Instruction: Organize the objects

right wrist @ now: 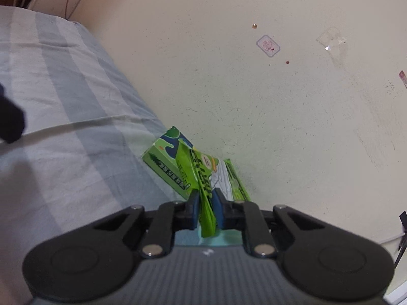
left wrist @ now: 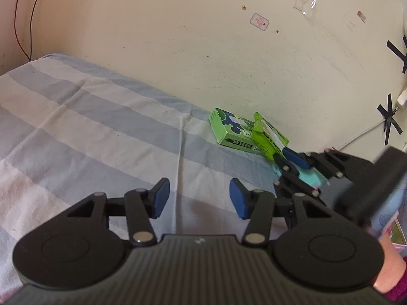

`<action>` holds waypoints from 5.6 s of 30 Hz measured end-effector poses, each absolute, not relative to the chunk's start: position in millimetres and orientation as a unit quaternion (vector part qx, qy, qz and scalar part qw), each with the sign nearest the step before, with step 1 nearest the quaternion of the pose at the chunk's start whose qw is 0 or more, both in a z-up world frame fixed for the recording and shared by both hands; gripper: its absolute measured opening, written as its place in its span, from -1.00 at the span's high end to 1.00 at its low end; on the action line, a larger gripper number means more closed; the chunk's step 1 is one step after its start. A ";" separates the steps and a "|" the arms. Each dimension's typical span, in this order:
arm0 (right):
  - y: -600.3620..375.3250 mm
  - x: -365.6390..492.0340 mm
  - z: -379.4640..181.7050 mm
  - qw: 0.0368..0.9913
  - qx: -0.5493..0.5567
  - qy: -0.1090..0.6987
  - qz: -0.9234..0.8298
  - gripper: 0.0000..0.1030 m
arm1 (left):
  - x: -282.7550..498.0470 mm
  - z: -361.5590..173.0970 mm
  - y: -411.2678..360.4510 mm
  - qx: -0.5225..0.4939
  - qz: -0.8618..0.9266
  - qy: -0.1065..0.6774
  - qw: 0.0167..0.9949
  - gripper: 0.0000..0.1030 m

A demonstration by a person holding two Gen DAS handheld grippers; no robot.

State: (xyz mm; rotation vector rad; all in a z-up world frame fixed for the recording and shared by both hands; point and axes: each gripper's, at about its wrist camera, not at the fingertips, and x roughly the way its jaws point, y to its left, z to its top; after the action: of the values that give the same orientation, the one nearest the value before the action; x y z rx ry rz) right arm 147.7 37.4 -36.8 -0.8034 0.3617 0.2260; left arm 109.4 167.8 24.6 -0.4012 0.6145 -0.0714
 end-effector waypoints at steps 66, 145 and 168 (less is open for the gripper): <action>-206.0 -36.3 -18.2 0.893 0.234 0.351 0.158 0.46 | 113.7 -0.9 117.7 -0.157 -0.215 0.335 0.904 -0.46; -393.3 95.9 25.7 0.951 0.132 0.280 -0.007 0.36 | 209.1 62.2 -251.4 0.036 -0.337 0.411 0.846 -0.27; -345.4 -17.4 39.0 0.964 0.181 0.193 -0.023 0.00 | 77.1 82.4 -171.3 0.093 -0.317 0.298 0.896 -0.36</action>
State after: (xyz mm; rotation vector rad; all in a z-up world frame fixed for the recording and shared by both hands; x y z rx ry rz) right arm -17.4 -345.4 39.0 0.3656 0.3913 -0.0473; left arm 77.1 -171.3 82.4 0.1931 0.6166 -0.6561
